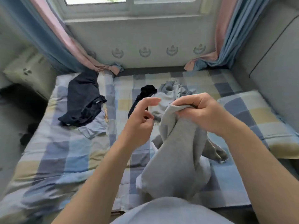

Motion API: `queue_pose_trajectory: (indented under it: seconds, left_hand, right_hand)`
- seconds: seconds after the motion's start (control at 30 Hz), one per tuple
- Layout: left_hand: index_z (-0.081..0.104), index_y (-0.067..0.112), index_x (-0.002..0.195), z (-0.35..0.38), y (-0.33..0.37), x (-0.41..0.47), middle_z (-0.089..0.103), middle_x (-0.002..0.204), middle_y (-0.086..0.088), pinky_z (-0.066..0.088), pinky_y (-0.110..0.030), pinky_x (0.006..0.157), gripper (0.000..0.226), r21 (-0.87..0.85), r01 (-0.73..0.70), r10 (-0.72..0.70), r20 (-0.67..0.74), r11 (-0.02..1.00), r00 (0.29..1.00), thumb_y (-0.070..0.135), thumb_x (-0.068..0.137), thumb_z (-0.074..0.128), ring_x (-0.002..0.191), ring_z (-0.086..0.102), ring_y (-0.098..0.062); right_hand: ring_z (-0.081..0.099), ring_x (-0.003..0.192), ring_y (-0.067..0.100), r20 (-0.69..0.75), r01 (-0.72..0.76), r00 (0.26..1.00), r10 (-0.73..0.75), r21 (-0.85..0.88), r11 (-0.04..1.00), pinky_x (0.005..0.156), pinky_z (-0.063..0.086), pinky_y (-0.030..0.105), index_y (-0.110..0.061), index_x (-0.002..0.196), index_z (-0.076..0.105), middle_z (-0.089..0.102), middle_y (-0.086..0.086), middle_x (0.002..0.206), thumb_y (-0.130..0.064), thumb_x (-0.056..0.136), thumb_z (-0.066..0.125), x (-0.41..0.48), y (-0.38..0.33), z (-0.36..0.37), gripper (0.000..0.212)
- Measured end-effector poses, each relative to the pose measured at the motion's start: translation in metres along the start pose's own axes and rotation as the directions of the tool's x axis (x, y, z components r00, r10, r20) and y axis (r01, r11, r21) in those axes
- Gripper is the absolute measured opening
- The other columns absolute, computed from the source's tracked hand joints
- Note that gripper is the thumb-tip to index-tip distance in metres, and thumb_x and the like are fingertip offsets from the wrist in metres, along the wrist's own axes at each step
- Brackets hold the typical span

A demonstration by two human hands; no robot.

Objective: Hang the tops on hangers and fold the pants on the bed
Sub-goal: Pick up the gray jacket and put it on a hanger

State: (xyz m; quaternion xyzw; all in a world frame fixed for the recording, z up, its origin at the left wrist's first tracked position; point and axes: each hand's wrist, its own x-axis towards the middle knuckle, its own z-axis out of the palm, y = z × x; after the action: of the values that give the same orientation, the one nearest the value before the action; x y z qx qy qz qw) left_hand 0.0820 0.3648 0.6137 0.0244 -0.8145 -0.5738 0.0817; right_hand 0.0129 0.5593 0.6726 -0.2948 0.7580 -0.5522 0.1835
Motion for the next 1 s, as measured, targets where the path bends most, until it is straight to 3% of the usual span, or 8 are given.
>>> queue_pose_trajectory:
  seconds: [0.1, 0.17, 0.27, 0.37, 0.5, 0.73, 0.87, 1.0]
  left_hand:
    - [0.060, 0.028, 0.127, -0.041, 0.027, -0.006, 0.059, 0.128, 0.001, 0.052, -0.035, 0.089, 0.059, 0.011, -0.110, 0.108, 0.105, 0.994, 0.989, -0.011, 0.083, 0.050, 0.115, 0.056, -0.014]
    - [0.063, 0.015, 0.123, -0.062, 0.040, -0.011, 0.064, 0.115, -0.010, 0.049, -0.043, 0.089, 0.048, -0.005, -0.165, 0.165, 0.114, 0.986, 0.980, -0.008, 0.082, 0.053, 0.106, 0.060, -0.023]
    - [0.059, -0.003, 0.098, -0.092, 0.048, -0.018, 0.058, 0.091, -0.024, 0.046, -0.056, 0.076, 0.021, -0.006, -0.216, 0.216, -0.002, 0.976, 0.976, 0.005, 0.078, 0.055, 0.085, 0.054, -0.038]
    - [0.048, 0.001, 0.078, -0.118, 0.045, -0.021, 0.047, 0.079, -0.021, 0.039, -0.049, 0.067, 0.020, 0.036, -0.272, 0.274, -0.100, 0.962, 0.956, 0.014, 0.079, 0.063, 0.073, 0.043, -0.032]
    - [0.042, 0.015, 0.066, -0.155, 0.037, -0.023, 0.037, 0.064, 0.007, 0.031, -0.030, 0.059, 0.036, 0.026, -0.238, 0.240, -0.128, 0.971, 0.962, 0.033, 0.080, 0.070, 0.061, 0.035, -0.011]
    - [0.043, 0.019, 0.064, -0.208, 0.008, -0.025, 0.036, 0.060, 0.010, 0.030, -0.029, 0.054, 0.047, 0.156, -0.084, 0.104, -0.126, 0.984, 0.987, 0.050, 0.075, 0.076, 0.055, 0.036, -0.010]
    - [0.043, 0.020, 0.063, -0.222, -0.005, -0.031, 0.035, 0.063, 0.006, 0.026, -0.030, 0.055, 0.046, 0.123, -0.026, 0.031, -0.038, 0.992, 0.999, 0.051, 0.076, 0.075, 0.058, 0.034, -0.011]
    - [0.042, 0.015, 0.067, -0.213, -0.001, -0.029, 0.033, 0.059, 0.005, 0.026, -0.025, 0.045, 0.046, 0.062, -0.118, 0.122, -0.078, 0.991, 0.989, 0.048, 0.086, 0.067, 0.051, 0.030, -0.011]
  right_hand:
    - [0.064, 0.082, 0.013, 0.080, 0.107, 0.991, -0.104, -0.037, 0.994, 0.076, 0.051, 0.029, -0.030, 0.089, 0.080, 0.076, 0.005, 0.088, 0.001, 0.083, 0.061, 0.022, -0.045, 0.020, 0.037]
    - [0.066, 0.083, 0.007, 0.109, 0.171, 0.981, -0.164, -0.061, 0.983, 0.078, 0.052, 0.024, -0.033, 0.085, 0.079, 0.077, -0.001, 0.089, 0.004, 0.083, 0.062, 0.035, -0.072, 0.032, 0.041]
    - [0.067, 0.085, 0.005, 0.112, 0.262, 0.962, -0.249, -0.119, 0.958, 0.081, 0.053, 0.022, -0.034, 0.084, 0.078, 0.077, -0.001, 0.092, 0.014, 0.085, 0.062, 0.051, -0.106, 0.047, 0.050]
    - [0.067, 0.084, 0.004, 0.108, 0.329, 0.943, -0.314, -0.175, 0.928, 0.080, 0.052, 0.023, -0.027, 0.087, 0.076, 0.077, -0.005, 0.089, 0.015, 0.085, 0.060, 0.063, -0.138, 0.054, 0.045]
    - [0.066, 0.083, -0.006, 0.132, 0.388, 0.922, -0.365, -0.311, 0.868, 0.080, 0.052, 0.013, -0.026, 0.094, 0.074, 0.075, -0.019, 0.086, 0.013, 0.086, 0.062, 0.082, -0.172, 0.053, 0.042]
    - [0.066, 0.091, -0.008, 0.087, 0.326, 0.941, -0.326, -0.485, 0.812, 0.082, 0.049, 0.009, -0.034, 0.095, 0.075, 0.074, -0.025, 0.092, -0.004, 0.090, 0.069, 0.135, -0.171, 0.028, 0.031]
    - [0.067, 0.087, 0.000, 0.033, 0.287, 0.949, -0.314, -0.507, 0.813, 0.081, 0.049, 0.016, -0.023, 0.094, 0.077, 0.075, -0.010, 0.093, -0.005, 0.091, 0.069, 0.159, -0.145, 0.014, 0.020]
    - [0.055, 0.065, 0.000, -0.003, 0.251, 0.957, -0.289, -0.487, 0.837, 0.065, 0.045, 0.018, -0.019, 0.080, 0.071, 0.068, 0.000, 0.075, -0.004, 0.088, 0.072, 0.167, -0.107, 0.027, 0.017]
